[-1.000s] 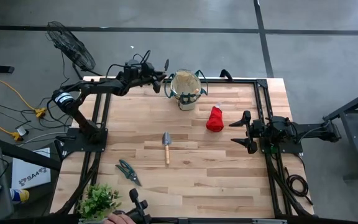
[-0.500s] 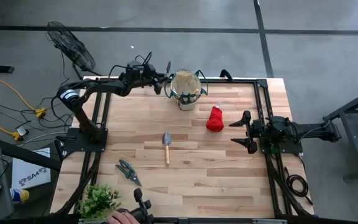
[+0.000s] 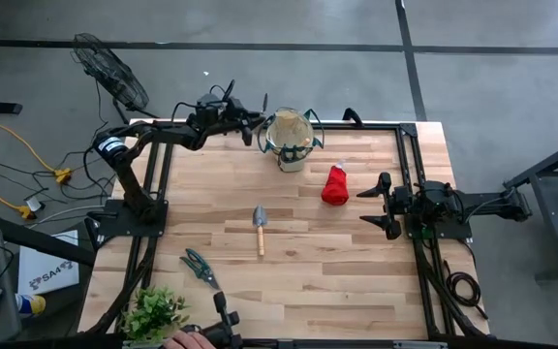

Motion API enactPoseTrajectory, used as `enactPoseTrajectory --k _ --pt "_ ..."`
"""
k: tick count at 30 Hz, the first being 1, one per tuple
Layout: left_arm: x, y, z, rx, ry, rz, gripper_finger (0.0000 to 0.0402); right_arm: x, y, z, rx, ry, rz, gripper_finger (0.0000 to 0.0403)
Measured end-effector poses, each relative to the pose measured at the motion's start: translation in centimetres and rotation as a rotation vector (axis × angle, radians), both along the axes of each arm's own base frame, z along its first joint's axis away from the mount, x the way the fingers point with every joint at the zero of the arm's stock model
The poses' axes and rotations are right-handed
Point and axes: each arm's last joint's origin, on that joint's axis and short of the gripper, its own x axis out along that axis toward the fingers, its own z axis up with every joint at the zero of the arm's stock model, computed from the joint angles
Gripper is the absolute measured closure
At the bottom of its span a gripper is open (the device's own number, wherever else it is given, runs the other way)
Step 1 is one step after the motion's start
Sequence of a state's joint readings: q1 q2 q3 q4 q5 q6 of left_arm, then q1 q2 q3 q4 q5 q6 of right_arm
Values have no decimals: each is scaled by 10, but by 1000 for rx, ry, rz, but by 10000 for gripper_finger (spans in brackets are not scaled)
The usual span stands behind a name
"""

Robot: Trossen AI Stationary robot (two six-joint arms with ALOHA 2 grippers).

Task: Pick & Place Garden tools in Gardening bag
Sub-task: Put the brown trowel into the gardening bag

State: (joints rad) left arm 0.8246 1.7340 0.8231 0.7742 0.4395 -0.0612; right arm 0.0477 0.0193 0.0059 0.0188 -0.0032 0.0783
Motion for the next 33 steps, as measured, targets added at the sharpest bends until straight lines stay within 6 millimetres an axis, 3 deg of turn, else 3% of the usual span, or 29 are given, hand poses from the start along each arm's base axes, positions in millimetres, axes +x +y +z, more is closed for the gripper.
enactPoseTrajectory --k 10,22,33 --pt "10 4 20 49 -49 -52 327 0 0 0 0 0 0 92" --pt "29 10 4 5 -22 -81 327 0 0 0 0 0 0 92" --pt "38 15 16 20 -60 -96 327 0 0 0 0 0 0 92"
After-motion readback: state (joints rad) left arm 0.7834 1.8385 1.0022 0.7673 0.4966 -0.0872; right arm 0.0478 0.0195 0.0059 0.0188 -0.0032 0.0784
